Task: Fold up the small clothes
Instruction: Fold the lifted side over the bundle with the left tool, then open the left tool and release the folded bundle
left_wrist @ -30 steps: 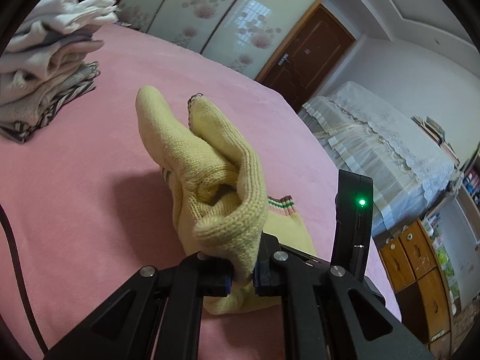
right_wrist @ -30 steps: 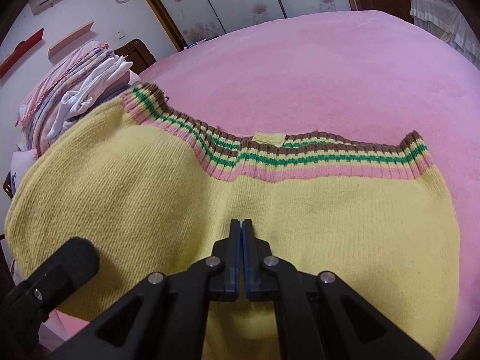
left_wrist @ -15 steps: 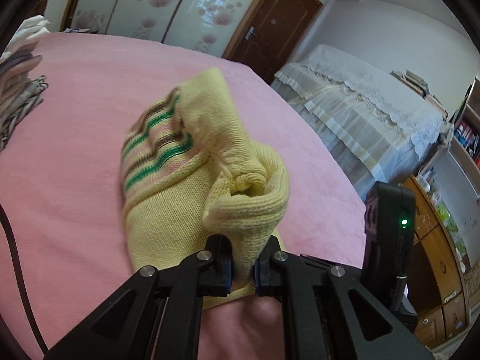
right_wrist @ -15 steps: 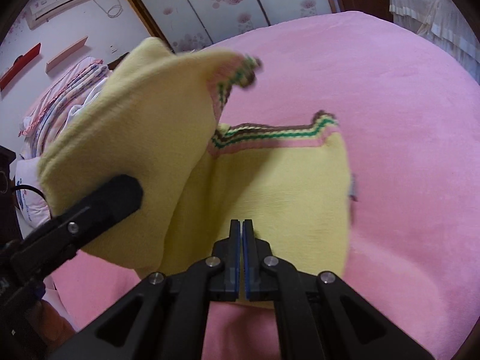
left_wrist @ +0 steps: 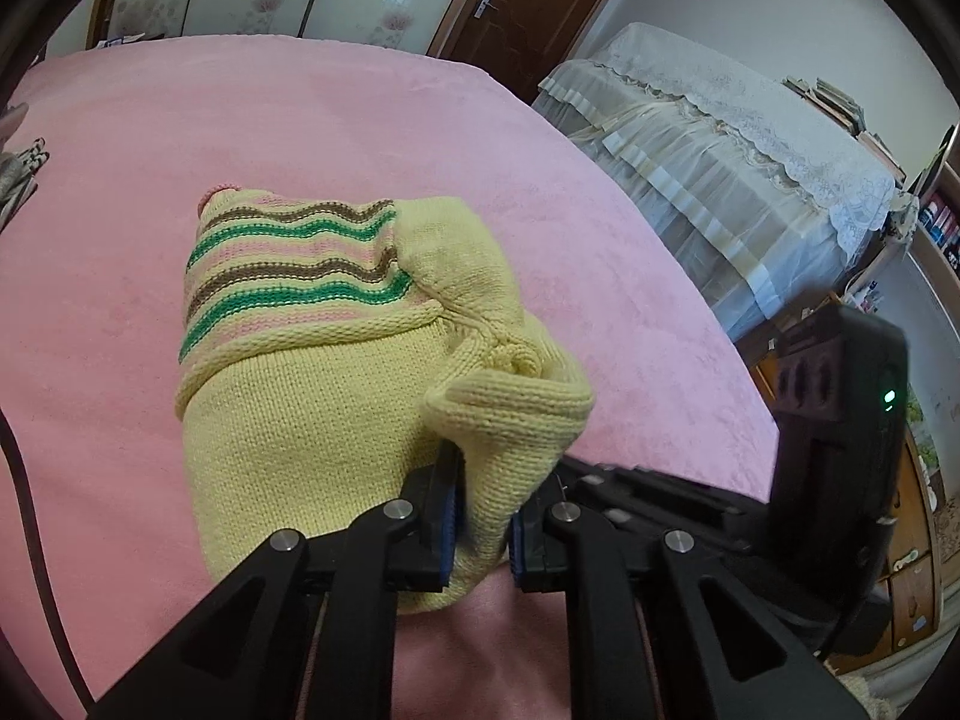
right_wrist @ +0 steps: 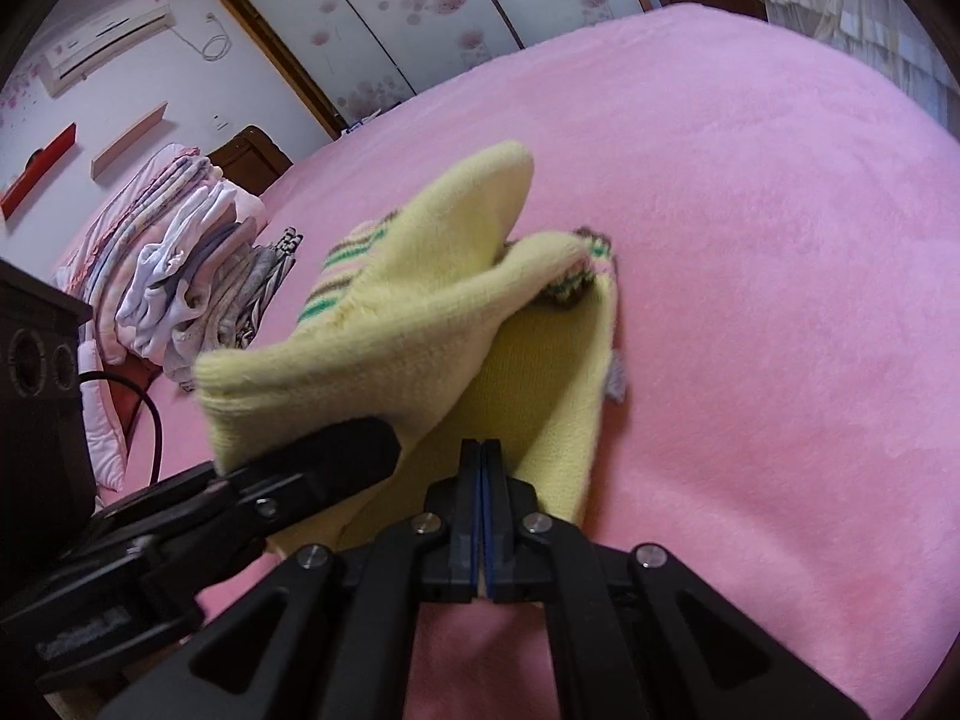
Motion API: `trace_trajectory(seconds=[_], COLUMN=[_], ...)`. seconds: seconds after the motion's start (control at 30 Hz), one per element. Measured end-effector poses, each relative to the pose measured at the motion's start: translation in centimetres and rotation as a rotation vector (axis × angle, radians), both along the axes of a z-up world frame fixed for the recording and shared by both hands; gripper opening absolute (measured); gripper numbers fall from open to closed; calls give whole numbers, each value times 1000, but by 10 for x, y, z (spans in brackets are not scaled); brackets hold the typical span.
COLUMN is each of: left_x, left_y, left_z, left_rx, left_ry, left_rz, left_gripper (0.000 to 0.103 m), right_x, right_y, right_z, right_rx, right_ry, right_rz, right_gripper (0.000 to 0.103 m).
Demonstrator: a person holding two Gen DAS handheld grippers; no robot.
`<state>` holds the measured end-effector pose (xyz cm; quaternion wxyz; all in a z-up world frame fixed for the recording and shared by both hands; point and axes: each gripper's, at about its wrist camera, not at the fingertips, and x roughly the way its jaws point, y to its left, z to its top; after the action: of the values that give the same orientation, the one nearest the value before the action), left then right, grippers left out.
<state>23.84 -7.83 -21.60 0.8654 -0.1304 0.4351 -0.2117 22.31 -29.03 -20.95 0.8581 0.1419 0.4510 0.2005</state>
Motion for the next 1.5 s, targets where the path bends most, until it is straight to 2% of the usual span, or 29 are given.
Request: trace_trajectory(seconds=[0.17, 0.33, 0.4, 0.47, 0.5, 0.57, 0.63, 0.67, 0.77, 0.83, 0.93, 1.0, 1.17, 1.27, 1.37, 1.5], left_x=[-5, -9, -11, -15, -17, -23, -30, -34, -45, -53, -63, -63, -41, -16, 5, 31], left_y=[-5, -19, -24, -27, -29, -34, -38, -39, -36, -29, -5, 16, 65, 86, 94, 81], left_z=[0, -4, -4, -3, -2, 1, 4, 6, 12, 19, 32, 41, 51, 46, 36, 27], left_rx=[32, 118, 150, 164, 171, 193, 221, 231, 240, 237, 225, 214, 170, 151, 123, 121], left_ry=[-8, -22, -29, -34, -39, -58, -77, -83, -89, -93, -109, -122, -123, -87, -42, -30], left_rz=[-10, -38, -44, -54, -61, -75, -94, -104, -128, -131, -103, -59, 92, 180, 200, 186], left_gripper=[11, 14, 22, 43, 49, 66, 69, 71, 73, 76, 77, 78, 79, 79, 79, 79], right_x=[-1, -2, -1, 1, 2, 2, 2, 3, 6, 10, 19, 29, 57, 69, 81, 87], right_y=[-24, -40, -44, -45, -45, -47, -46, -46, -45, -42, -33, -26, -17, -13, -6, -7], right_z=[7, 7, 8, 10, 13, 17, 23, 27, 34, 37, 38, 34, 15, 12, 10, 7], right_rx=[-14, 25, 54, 78, 86, 86, 80, 80, 90, 102, 109, 120, 203, 214, 174, 126], right_ry=[8, 39, 51, 58, 58, 50, 35, 28, 19, 23, 36, 63, 173, 188, 194, 191], right_rz=[-65, -108, -118, -125, -127, -129, -131, -130, -116, -98, -67, -40, -14, -18, -24, -49], right_gripper=[0, 3, 3, 3, 5, 16, 34, 37, 44, 52, 62, 64, 65, 65, 65, 65])
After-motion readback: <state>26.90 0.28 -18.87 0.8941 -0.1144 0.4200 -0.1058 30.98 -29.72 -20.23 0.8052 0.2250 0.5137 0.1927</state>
